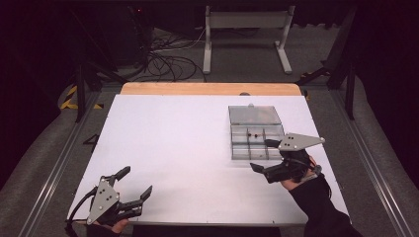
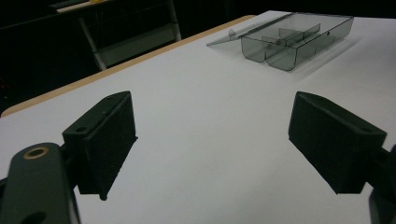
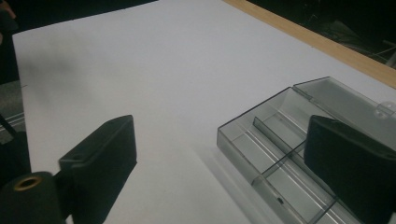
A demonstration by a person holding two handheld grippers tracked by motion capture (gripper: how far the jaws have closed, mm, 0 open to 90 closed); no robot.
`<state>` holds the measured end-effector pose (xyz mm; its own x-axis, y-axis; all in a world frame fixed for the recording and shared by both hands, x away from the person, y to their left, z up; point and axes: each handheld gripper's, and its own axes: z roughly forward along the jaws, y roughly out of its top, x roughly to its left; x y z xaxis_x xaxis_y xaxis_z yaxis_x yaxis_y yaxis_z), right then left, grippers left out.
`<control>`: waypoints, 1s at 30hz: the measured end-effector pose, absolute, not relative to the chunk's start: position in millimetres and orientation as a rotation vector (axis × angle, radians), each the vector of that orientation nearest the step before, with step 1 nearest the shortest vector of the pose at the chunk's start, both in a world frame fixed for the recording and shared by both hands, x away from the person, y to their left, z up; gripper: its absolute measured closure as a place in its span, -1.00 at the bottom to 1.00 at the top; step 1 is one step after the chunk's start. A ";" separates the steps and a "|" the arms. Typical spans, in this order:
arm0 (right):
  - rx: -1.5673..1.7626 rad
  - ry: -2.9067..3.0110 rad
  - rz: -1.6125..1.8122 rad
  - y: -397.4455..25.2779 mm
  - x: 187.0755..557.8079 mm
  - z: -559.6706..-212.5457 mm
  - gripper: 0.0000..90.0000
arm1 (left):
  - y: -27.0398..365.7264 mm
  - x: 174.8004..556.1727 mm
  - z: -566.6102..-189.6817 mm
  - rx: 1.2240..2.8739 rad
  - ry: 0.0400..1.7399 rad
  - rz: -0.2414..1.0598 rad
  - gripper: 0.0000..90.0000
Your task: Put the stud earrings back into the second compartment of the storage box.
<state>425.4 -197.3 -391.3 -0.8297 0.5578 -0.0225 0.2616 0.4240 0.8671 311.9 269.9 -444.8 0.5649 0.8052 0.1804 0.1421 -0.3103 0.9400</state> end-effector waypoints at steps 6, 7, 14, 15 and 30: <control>0.695 2.379 1.418 -204.8 414.9 -404.1 -0.92 | 269.6 311.8 -444.8 1.788 0.780 0.819 -0.66; 0.694 2.380 1.427 -205.9 413.7 -406.5 -0.92 | 270.0 312.0 -444.6 1.792 0.777 0.825 -0.66; 0.681 2.375 1.469 -210.3 408.3 -423.7 -0.92 | 269.7 311.4 -444.8 1.791 0.779 0.819 -0.66; 0.679 2.373 1.480 -210.8 407.8 -426.3 -0.92 | 269.8 311.4 -444.8 1.791 0.781 0.819 -0.66; 0.657 2.386 1.486 -214.3 402.8 -464.9 -0.93 | 271.1 309.4 -445.1 1.802 0.762 0.802 -0.69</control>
<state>402.8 -214.3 -464.9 -0.8656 0.5002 0.0222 0.2407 0.3768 0.8945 309.4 271.1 -445.1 0.5845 0.7907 0.1818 0.1418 -0.3202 0.9367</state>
